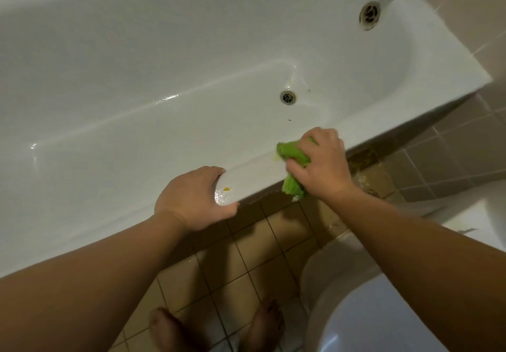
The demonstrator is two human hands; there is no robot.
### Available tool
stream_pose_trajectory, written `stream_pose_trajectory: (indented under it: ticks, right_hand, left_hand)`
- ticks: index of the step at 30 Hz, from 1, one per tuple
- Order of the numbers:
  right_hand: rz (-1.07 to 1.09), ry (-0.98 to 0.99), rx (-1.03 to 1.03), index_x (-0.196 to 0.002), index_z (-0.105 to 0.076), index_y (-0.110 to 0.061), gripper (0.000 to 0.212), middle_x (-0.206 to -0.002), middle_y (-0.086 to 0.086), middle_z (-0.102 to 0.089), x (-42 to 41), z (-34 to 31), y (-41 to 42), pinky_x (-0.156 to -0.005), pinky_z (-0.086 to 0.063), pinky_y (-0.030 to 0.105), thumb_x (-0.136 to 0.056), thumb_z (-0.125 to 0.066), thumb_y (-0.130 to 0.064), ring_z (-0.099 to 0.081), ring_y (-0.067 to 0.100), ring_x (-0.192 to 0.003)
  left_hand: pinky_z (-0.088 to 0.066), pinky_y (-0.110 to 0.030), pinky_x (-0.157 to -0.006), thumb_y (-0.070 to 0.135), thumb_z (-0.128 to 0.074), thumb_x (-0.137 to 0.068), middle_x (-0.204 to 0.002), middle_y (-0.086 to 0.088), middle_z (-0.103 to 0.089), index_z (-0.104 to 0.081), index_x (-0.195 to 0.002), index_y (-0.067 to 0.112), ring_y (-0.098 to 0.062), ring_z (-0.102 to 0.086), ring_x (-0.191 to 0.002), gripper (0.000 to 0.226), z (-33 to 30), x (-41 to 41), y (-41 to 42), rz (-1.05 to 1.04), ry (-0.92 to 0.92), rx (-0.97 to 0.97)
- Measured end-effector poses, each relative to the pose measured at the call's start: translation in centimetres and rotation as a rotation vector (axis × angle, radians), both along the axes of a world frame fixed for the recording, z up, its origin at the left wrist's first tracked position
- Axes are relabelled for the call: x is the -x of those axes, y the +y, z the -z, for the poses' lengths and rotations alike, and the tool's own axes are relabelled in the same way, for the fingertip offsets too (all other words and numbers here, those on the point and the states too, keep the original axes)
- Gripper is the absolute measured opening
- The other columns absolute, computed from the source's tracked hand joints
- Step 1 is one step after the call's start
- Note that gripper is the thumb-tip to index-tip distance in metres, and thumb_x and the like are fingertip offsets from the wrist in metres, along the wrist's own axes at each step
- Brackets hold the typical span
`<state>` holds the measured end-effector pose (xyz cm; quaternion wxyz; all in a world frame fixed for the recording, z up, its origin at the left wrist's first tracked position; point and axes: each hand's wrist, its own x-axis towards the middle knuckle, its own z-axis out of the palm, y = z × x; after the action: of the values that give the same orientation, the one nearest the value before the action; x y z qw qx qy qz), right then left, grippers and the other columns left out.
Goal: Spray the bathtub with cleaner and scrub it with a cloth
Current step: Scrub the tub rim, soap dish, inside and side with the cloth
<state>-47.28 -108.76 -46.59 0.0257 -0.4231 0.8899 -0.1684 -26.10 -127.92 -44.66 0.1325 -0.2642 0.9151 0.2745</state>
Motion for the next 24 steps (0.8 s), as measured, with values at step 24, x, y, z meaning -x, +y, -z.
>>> stream_pose_trajectory:
  ticks: [24]
  right_hand:
    - [0.302, -0.031, -0.077, -0.112, -0.07, -0.017, 0.038, -0.118, 0.006, -0.053, 0.5, -1.1, -0.6, -0.095, -0.041, 0.044, -0.094, -0.056, -0.047, -0.042, 0.028, -0.113]
  left_hand:
    - [-0.056, -0.037, -0.082, 0.074, -0.067, -0.07, -0.115, 0.014, -0.065, -0.057, -0.128, 0.038, -0.015, -0.06, -0.1, 0.069, 0.7, -2.0, -1.5, 0.013, 0.034, -0.031]
